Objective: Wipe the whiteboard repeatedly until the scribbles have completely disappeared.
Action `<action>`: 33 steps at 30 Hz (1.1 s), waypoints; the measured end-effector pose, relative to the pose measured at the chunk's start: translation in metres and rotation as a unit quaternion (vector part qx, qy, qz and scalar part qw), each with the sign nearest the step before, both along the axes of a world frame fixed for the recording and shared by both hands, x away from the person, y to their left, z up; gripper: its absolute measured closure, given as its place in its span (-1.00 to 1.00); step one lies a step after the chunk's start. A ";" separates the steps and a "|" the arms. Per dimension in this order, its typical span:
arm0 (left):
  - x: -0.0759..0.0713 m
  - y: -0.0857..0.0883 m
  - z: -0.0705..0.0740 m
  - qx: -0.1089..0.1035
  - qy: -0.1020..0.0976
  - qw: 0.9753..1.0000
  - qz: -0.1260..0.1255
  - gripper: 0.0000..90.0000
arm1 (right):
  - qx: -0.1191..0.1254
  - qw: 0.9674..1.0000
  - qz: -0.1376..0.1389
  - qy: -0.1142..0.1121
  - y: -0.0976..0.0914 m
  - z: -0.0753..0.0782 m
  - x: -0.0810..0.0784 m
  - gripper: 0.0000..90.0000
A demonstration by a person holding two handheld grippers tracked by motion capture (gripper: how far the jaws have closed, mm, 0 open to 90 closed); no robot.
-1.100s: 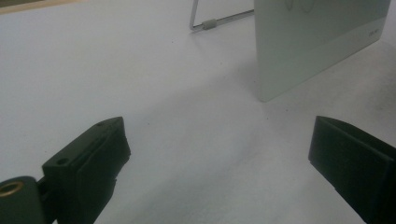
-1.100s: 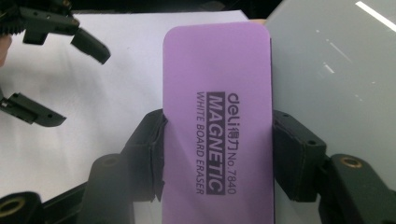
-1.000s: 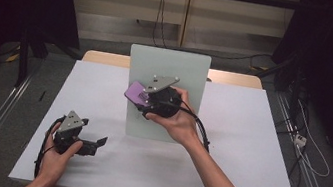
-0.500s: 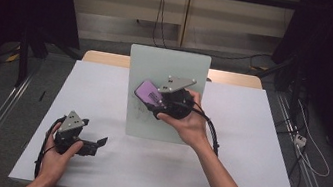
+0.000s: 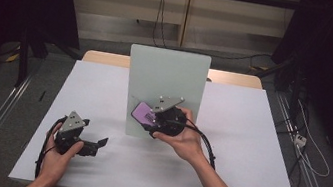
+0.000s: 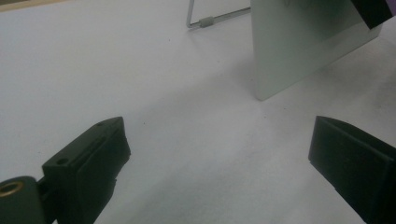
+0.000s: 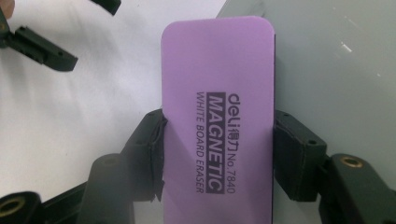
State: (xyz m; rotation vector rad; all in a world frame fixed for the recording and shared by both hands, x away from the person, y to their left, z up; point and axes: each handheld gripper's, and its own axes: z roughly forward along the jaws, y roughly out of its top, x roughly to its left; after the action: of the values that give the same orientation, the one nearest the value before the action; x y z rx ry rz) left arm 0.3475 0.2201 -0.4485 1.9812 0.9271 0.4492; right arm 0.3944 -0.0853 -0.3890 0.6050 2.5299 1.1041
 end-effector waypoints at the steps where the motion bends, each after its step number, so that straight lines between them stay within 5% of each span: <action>1: 0.000 0.000 0.000 0.000 0.000 1.000 0.000 -0.90 | -0.001 1.000 0.000 0.004 0.000 -0.001 0.000 -0.08; 8: 0.000 0.000 0.000 0.001 0.000 1.000 -0.001 -0.90 | -0.012 1.000 0.010 0.012 0.002 -0.001 0.001 -0.08; 23: 0.001 0.001 0.000 0.000 0.000 1.000 -0.002 -0.90 | 0.023 0.999 -0.006 -0.022 0.009 0.043 0.019 -0.08; 33: 0.000 0.001 0.000 -0.001 -0.001 1.000 -0.002 -0.90 | 0.001 1.000 0.012 -0.017 0.030 0.028 0.017 -0.08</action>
State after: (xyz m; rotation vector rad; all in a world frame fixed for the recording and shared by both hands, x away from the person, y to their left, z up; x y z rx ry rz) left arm 0.3478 0.2210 -0.4482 1.9810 0.9206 0.4487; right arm 0.4110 -0.0550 -0.3609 0.5547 2.5132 1.1165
